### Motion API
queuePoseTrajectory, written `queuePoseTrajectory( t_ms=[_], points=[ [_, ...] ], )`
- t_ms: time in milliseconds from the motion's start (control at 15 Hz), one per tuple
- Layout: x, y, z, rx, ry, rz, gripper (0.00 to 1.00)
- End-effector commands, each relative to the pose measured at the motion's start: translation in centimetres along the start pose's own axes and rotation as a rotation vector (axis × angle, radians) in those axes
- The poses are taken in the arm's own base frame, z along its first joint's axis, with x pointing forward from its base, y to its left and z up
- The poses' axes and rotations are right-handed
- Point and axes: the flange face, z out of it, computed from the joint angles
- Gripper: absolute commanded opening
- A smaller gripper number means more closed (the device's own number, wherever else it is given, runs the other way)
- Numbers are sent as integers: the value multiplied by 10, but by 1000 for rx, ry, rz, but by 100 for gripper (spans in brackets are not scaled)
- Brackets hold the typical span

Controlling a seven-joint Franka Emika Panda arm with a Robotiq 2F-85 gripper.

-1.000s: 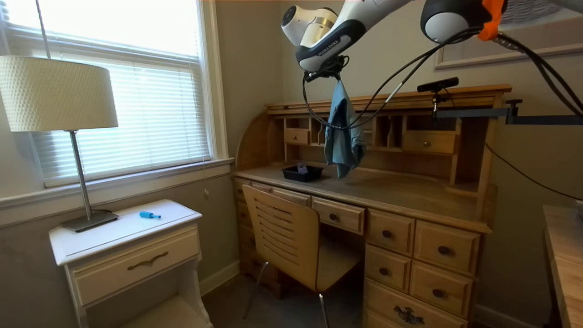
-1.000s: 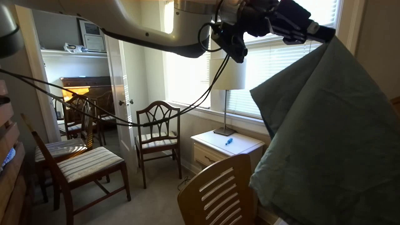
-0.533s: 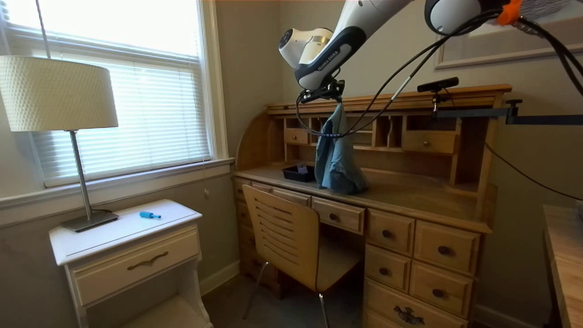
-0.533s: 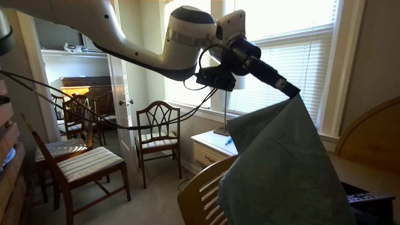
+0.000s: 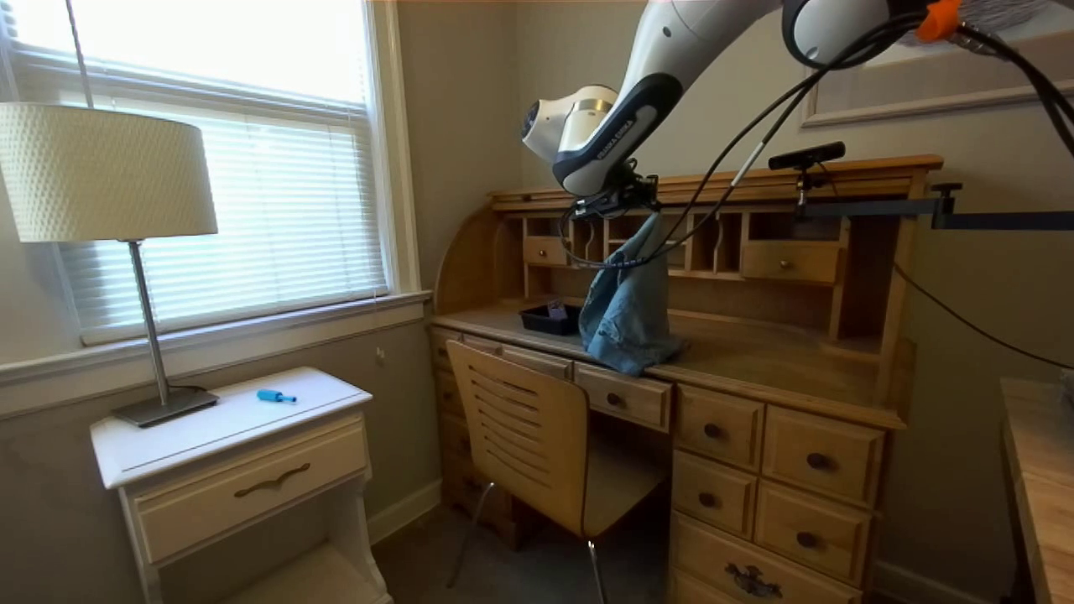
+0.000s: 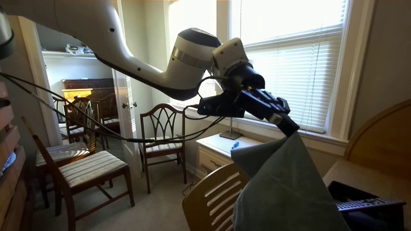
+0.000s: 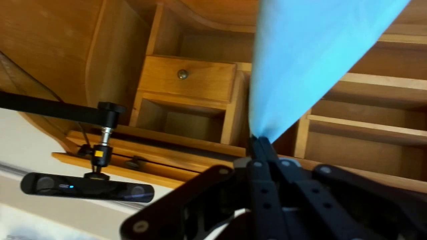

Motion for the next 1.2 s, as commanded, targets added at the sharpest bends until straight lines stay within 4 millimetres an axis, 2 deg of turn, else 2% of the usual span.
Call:
queuePoseTrajectory(
  t_ms=[0,400,800,933,1133],
  points=[
    [-7,8,14,-101,13,47,0],
    [-28,5,29,-122,-18,40,1],
    [-24,3,26,-110,-48,50,0],
    [-27,-9,32,-22,-31,-8,0],
    [-19,-24,49,95,13,-37,0]
  ],
)
